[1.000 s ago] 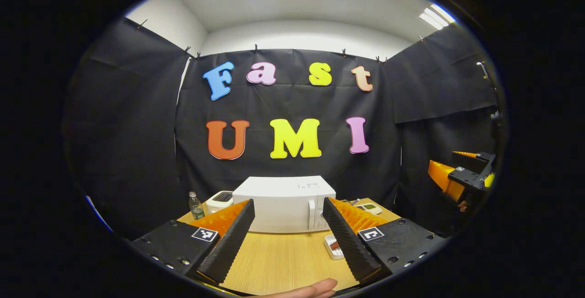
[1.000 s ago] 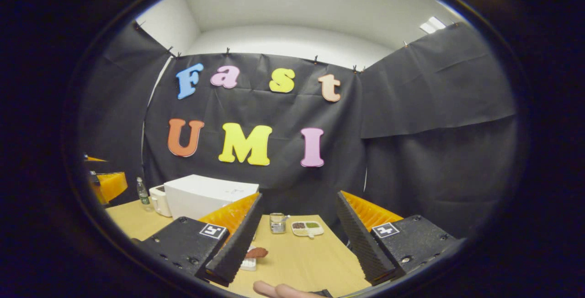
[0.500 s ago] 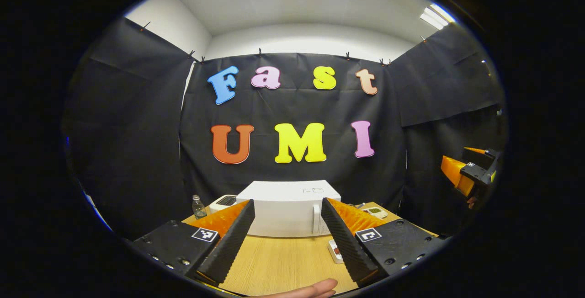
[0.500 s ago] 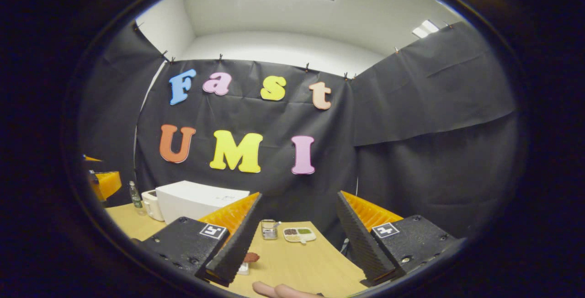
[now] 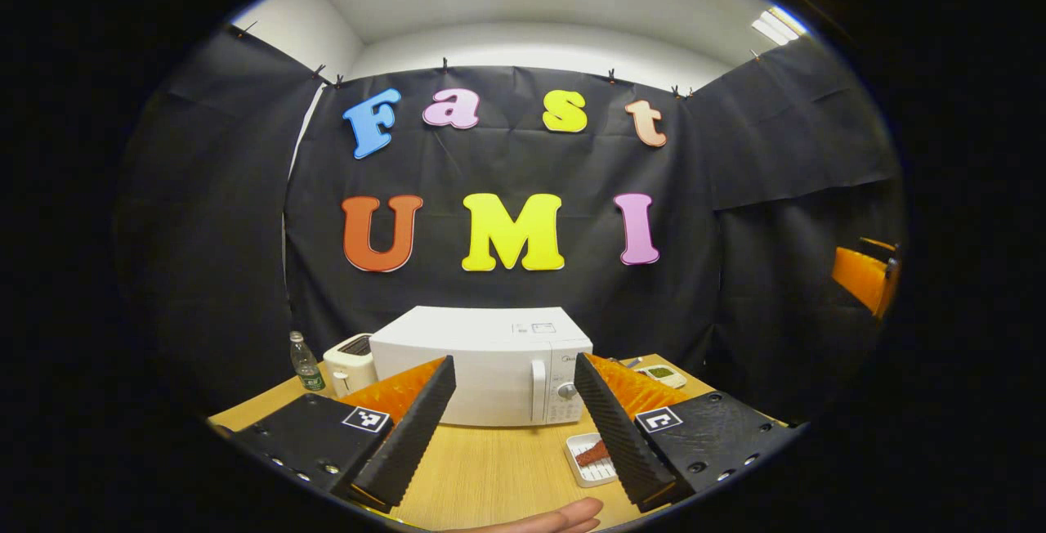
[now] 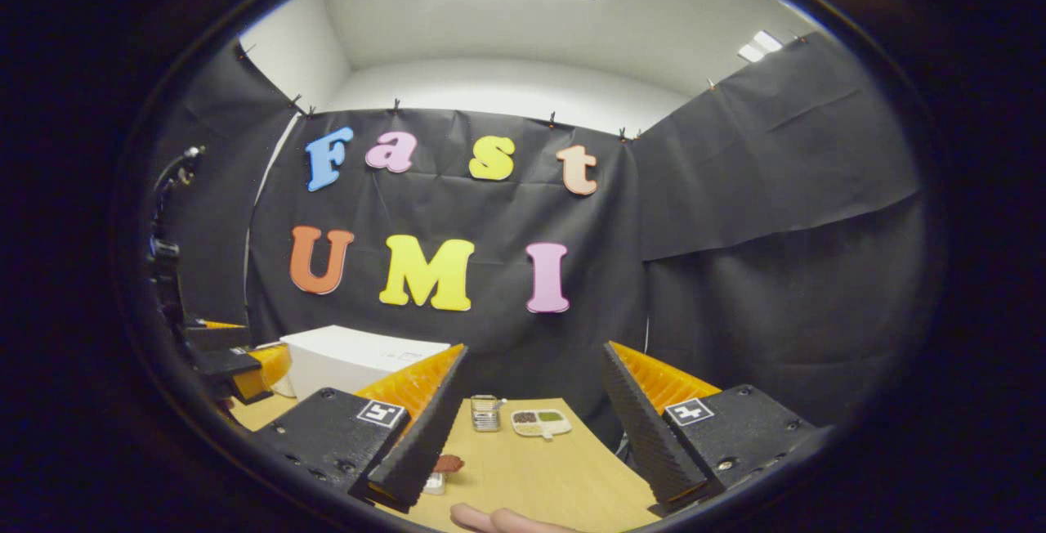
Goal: Open the microwave oven with the left hand, put the food in, and close the microwave oven.
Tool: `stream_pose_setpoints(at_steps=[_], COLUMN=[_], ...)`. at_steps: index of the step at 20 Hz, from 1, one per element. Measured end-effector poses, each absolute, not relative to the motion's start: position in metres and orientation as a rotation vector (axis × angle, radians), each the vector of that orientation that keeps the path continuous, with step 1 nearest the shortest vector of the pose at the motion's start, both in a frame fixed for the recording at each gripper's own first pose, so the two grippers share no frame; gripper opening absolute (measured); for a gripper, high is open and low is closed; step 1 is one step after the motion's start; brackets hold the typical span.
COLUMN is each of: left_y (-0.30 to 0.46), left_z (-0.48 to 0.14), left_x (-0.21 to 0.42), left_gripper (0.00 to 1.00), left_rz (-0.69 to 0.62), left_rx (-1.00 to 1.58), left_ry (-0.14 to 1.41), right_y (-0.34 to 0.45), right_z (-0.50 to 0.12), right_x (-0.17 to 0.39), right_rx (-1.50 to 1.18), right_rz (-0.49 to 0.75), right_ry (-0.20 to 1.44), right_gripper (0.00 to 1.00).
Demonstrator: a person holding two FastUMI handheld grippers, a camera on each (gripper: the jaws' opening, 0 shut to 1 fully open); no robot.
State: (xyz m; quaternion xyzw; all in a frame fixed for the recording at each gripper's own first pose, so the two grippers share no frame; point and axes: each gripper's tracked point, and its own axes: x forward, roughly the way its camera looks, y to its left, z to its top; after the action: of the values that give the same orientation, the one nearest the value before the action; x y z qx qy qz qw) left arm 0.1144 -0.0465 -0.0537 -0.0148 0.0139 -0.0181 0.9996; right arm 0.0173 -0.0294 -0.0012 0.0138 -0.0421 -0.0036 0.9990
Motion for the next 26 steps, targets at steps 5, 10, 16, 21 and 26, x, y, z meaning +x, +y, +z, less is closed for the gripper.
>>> stream_pose_setpoints(at_steps=[5,10,16,21,26], left_y=[-0.053,-0.062,-0.082,-0.090,-0.088], left_z=[-0.119,-0.176,-0.212,-0.232,-0.242], left_x=[0.203,0.278,0.319,0.334,0.334], left_gripper=[0.93,0.93,0.93,0.88,0.57], left_rz=[-0.025,-0.059,-0.096,-0.102,-0.094], left_rx=[-0.067,-0.088,-0.123,-0.071,-0.079], left_ry=[0.102,0.140,0.137,0.187,0.216], right_y=[-0.034,-0.046,-0.047,-0.059,-0.058], right_z=[-0.009,-0.014,-0.039,-0.062,-0.079], right_x=[0.034,0.052,0.073,0.084,0.089], right_rx=[0.056,0.028,0.078,0.084,0.092], right_rz=[0.018,0.007,0.030,0.004,0.012], right_ry=[-0.089,-0.103,-0.051,0.002,0.036], right_gripper=[1.00,1.00,1.00,0.91,0.91])
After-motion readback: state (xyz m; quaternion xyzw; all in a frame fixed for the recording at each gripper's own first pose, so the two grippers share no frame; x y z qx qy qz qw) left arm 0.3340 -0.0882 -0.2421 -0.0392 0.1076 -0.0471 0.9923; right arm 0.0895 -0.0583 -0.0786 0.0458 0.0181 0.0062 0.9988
